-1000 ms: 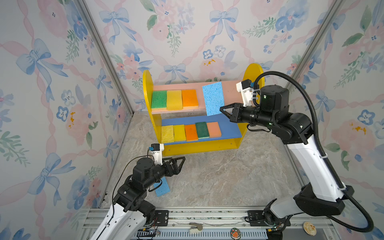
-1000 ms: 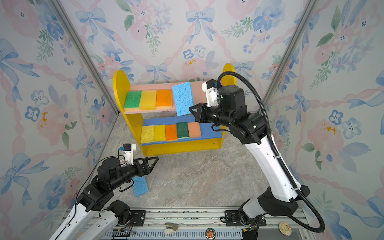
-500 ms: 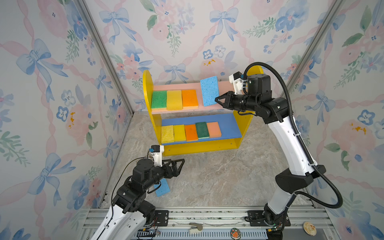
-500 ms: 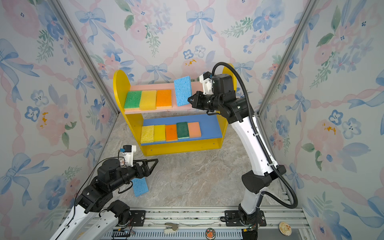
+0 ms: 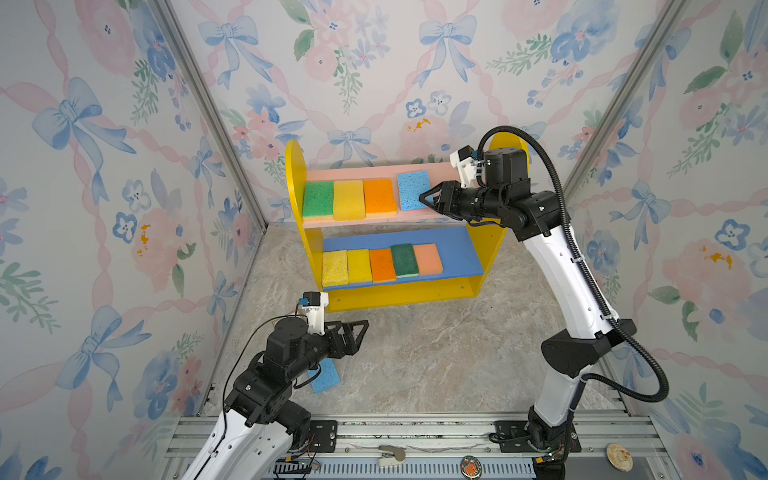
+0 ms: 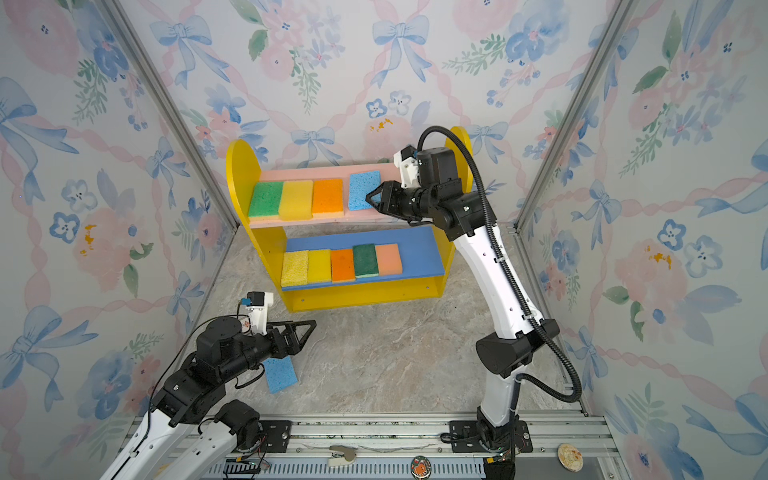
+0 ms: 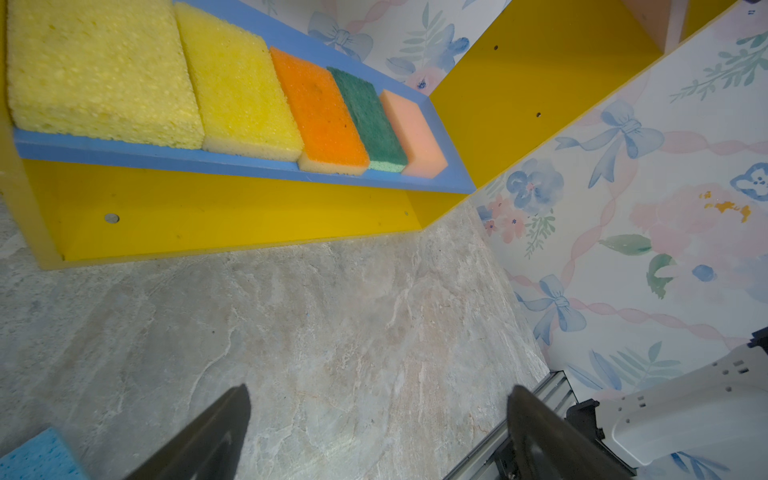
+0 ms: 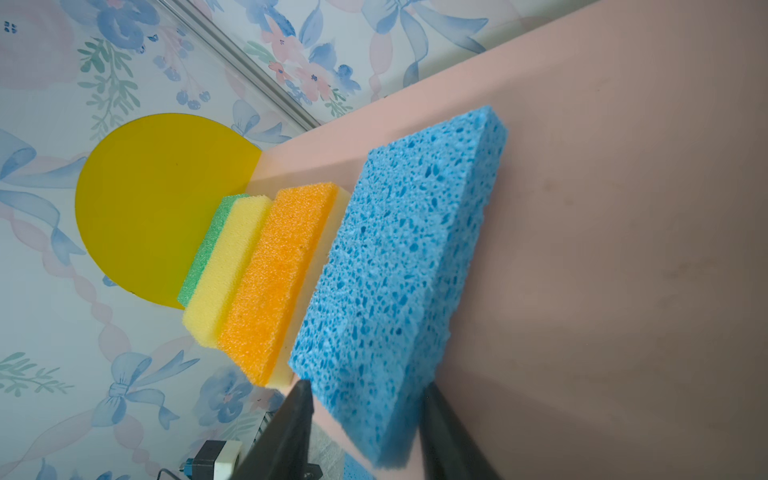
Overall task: Place and organize the cleaning sponges onto the shelf
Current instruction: 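Set the blue sponge on the pink shelf beside the orange sponge and release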
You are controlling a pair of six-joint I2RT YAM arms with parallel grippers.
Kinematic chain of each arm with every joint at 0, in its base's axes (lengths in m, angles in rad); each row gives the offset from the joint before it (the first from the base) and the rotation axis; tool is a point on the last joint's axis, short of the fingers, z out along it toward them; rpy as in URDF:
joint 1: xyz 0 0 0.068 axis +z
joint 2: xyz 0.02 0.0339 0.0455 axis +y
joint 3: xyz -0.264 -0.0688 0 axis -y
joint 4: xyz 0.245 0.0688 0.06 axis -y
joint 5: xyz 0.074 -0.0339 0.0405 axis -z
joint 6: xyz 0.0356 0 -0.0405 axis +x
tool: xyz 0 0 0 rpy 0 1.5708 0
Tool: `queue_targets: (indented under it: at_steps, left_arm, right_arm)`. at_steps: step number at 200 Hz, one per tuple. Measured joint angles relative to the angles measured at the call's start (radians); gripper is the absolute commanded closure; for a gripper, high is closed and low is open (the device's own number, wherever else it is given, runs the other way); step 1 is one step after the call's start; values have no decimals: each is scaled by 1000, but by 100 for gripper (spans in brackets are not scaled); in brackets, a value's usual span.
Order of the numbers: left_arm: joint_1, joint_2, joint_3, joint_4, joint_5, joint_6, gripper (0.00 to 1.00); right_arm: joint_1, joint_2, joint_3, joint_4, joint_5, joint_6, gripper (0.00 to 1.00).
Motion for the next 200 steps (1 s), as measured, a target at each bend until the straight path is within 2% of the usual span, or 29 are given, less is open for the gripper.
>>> queue_targets:
  at_steps: [89, 125, 152, 200]
  left_arm:
    - [3, 0, 0, -14, -9, 15, 2]
    - [6, 0, 0, -21, -18, 19, 2]
    - [6, 7, 0, -21, -23, 26, 2]
    - [9, 5, 0, -23, -26, 29, 2]
  right_arm:
    - [18, -13, 7, -17, 100, -56, 26]
    - [70, -88, -51, -58, 189, -87, 21]
    - [71, -111, -46, -82, 207, -103, 19]
    - [-9, 26, 126, -102, 167, -111, 19]
